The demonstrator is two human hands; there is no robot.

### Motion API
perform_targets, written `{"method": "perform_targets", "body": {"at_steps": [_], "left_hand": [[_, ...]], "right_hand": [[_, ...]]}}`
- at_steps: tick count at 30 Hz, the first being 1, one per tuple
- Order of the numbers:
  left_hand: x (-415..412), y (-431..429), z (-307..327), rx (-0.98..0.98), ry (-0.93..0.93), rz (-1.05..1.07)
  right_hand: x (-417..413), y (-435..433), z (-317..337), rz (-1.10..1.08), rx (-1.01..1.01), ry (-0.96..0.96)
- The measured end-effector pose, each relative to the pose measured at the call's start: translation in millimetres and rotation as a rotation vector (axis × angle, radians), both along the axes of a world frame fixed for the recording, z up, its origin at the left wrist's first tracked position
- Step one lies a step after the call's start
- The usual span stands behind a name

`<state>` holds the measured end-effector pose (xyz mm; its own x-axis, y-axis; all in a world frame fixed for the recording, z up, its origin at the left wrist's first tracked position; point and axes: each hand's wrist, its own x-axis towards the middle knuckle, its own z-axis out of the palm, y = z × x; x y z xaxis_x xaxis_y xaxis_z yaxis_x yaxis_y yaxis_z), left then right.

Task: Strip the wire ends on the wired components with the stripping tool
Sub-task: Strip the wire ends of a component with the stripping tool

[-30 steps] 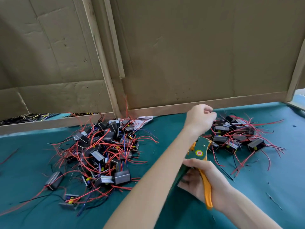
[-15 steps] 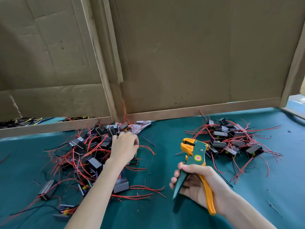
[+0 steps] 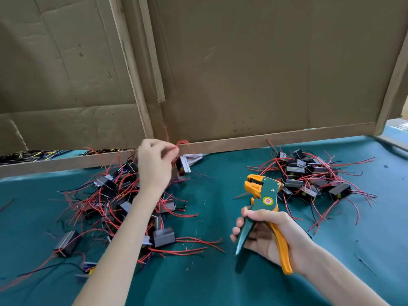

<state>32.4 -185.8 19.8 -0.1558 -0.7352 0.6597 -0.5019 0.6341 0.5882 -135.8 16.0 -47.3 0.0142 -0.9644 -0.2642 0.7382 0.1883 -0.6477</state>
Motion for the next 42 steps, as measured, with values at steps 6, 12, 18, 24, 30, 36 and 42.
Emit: {"method": "perform_targets", "body": {"at_steps": [6,12,18,24,30,36,42], "left_hand": [[14.3,7.0,34.3,0.163,0.238,-0.172],[4.1,13.3,30.6,0.299,0.263,-0.372],[0.4,20.0,29.1,0.394,0.353,-0.463],[0.7,33.8,32.4,0.585,0.307,-0.931],[-1.0,34.9,10.3,0.797,-0.294,-0.930],[-5.5,25.5,0.1,0.728,-0.532,-0.637],[-25.2,30.5,-16.0,0.497,-0.542,-0.458]], "right_hand": [[-0.8,0.6,1.2,0.002,-0.002,-0.020],[-2.4,-0.7,-2.6,0.017,-0.018,-0.021],[-1.8,1.8,-1.1,-0.004,-0.014,-0.008],[-0.3,4.7,6.6,-0.084,-0.026,-0.026],[-5.2,4.6,12.2,-0.186,-0.032,-0.028],[-3.0,6.0,11.3,-0.183,-0.025,-0.006],[-3.4,6.0,11.4,-0.184,-0.031,0.020]]}}
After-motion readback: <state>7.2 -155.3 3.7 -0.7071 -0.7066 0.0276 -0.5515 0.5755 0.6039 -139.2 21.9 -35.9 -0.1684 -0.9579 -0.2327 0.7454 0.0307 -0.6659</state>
